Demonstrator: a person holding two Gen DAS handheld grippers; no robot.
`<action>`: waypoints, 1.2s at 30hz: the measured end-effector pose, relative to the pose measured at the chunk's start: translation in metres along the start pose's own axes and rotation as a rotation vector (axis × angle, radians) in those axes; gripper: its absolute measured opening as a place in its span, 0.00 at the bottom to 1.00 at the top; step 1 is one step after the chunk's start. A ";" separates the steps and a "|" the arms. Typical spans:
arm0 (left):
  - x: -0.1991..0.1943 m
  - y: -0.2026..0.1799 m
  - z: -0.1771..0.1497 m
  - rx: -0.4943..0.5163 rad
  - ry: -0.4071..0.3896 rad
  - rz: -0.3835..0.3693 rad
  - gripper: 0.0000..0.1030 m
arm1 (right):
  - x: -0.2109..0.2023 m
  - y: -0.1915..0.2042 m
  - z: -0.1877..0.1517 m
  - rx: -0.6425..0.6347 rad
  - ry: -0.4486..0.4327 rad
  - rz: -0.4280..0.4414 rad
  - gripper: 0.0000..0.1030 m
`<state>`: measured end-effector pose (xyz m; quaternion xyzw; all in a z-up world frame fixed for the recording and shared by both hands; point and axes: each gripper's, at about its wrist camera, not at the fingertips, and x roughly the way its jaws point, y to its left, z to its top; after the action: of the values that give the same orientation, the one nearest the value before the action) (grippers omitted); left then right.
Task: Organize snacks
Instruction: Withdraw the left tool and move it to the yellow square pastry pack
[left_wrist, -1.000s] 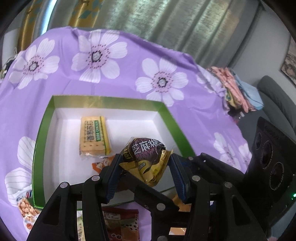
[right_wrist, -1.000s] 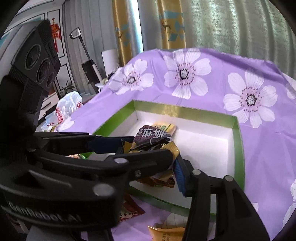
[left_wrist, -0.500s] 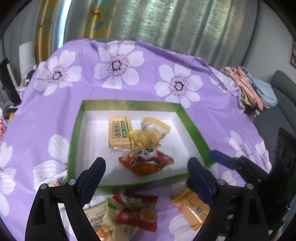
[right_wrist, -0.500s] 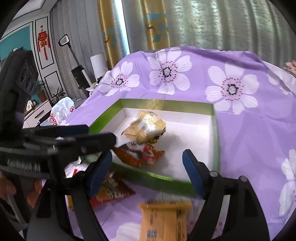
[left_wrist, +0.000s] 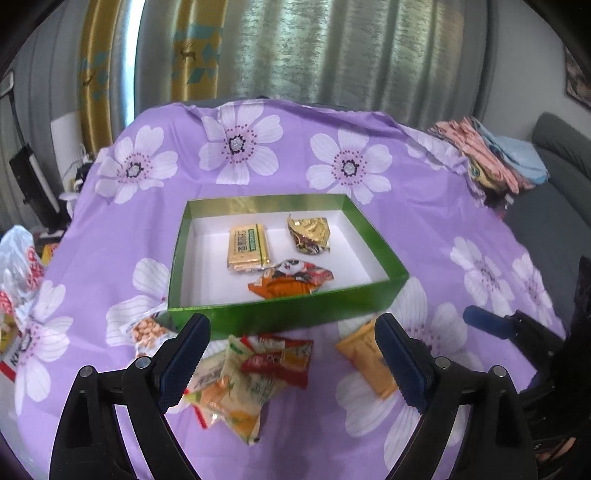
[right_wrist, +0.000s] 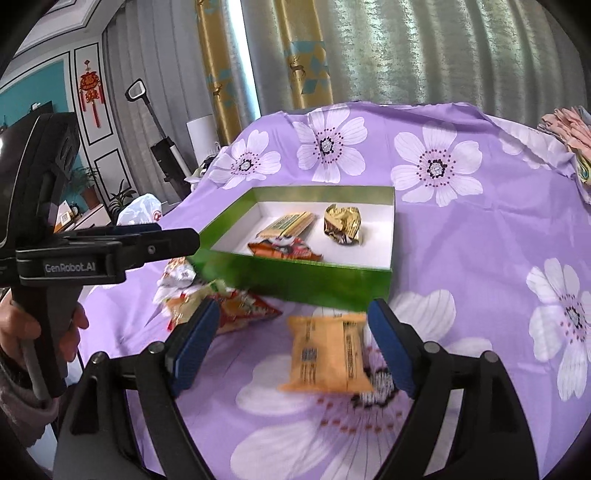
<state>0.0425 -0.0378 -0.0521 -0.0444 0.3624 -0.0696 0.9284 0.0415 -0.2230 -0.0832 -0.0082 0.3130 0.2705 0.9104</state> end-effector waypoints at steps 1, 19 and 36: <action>-0.002 -0.003 -0.003 0.008 0.003 0.003 0.88 | -0.004 0.002 -0.004 -0.006 0.007 0.001 0.81; -0.013 -0.030 -0.033 0.084 0.035 0.024 0.88 | -0.025 0.004 -0.038 -0.055 0.068 -0.037 0.81; 0.033 -0.032 -0.050 -0.041 0.197 -0.193 0.88 | -0.001 -0.022 -0.060 -0.023 0.149 -0.038 0.79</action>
<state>0.0298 -0.0768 -0.1069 -0.0910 0.4473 -0.1550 0.8761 0.0174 -0.2531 -0.1342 -0.0444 0.3764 0.2555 0.8894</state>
